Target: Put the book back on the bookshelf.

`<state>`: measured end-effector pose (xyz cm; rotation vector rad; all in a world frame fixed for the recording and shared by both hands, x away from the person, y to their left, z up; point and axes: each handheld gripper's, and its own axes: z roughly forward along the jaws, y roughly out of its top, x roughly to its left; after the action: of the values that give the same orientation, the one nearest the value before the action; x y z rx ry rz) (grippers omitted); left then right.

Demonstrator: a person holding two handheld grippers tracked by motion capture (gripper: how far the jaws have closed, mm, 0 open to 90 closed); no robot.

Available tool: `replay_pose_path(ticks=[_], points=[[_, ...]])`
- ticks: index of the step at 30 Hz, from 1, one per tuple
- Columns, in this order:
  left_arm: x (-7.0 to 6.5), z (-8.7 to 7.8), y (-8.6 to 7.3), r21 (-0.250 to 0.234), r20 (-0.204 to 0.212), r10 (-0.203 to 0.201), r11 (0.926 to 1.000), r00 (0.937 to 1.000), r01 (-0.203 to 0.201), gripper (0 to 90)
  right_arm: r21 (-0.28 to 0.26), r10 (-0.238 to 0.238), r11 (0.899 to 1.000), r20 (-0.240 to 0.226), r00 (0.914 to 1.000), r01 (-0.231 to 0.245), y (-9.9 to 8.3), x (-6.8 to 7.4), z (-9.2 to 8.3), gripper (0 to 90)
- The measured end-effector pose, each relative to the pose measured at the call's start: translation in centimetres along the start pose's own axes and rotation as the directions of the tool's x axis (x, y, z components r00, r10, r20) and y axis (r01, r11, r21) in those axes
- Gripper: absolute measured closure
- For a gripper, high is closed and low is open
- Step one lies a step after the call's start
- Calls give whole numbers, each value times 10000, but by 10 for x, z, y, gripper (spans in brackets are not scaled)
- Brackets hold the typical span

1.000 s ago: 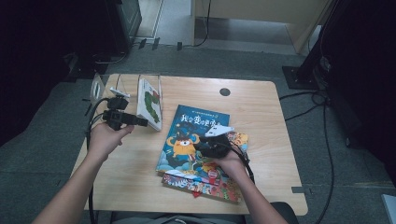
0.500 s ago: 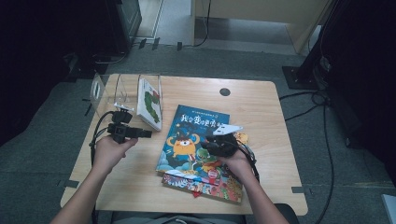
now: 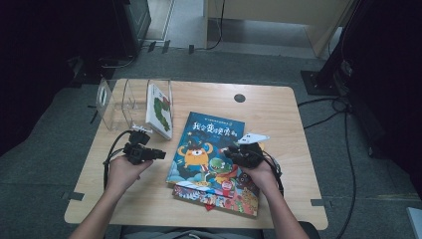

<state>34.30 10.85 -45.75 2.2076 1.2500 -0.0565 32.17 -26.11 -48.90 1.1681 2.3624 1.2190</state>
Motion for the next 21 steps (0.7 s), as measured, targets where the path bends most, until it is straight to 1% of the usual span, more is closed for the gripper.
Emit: replay_pose_path(ticks=[1, 2, 4, 8, 11, 12, 13, 15, 16, 18, 19, 21], points=[[-1, 2, -1, -79, -3, 127, 9999, 9999, -127, 795, -42, 27, 10000, 33, 10000, -27, -1, -1, -1, 729], [-1, 2, -1, -79, -3, 127, 9999, 9999, -127, 831, -29, 40, 10000, 110, 9999, -39, -2, -2, -2, 757], [-1, 7, -3, -107, 222, 115, 9999, 9997, -112, 854, -22, 80, 10000, 212, 9997, -80, -4, -4, -4, 787], [-3, 12, -3, -29, 320, 234, 9997, 9992, -234, 894, 105, 279, 9995, 352, 9990, -282, -9, -8, -7, 817], [-3, 18, -3, -55, 615, 237, 9997, 9978, -234, 900, 19, 398, 9992, 484, 9980, -399, -12, -9, -11, 824], [-3, 18, -3, -55, 615, 237, 9997, 9978, -234, 900, 19, 398, 9992, 484, 9980, -399, -12, -9, -11, 824], [-4, 22, -2, 9, 648, 299, 9995, 9974, -300, 900, -32, 475, 9989, 570, 9972, -474, -13, -11, -14, 825], [-4, 23, -2, -5, 691, 301, 9995, 9972, -301, 900, -98, 621, 9981, 676, 9958, -616, -15, -13, -18, 825], [-6, 27, -1, 14, 830, 323, 9995, 9960, -326, 900, -136, 669, 9977, 735, 9951, -661, -16, -14, -20, 825], [-7, 29, -1, 63, 818, 397, 9992, 9959, -404, 900, -184, 742, 9972, 783, 9942, -730, -17, -15, -21, 824], [-9, 29, 0, 79, 639, 528, 9985, 9966, -534, 900, -275, 854, 9962, 895, 9923, -832, -19, -18, -26, 826], [-8, 29, 0, 34, 712, 454, 9989, 9964, -458, 900, -360, 971, 9949, 960, 9906, -941, -20, -20, -29, 831]])
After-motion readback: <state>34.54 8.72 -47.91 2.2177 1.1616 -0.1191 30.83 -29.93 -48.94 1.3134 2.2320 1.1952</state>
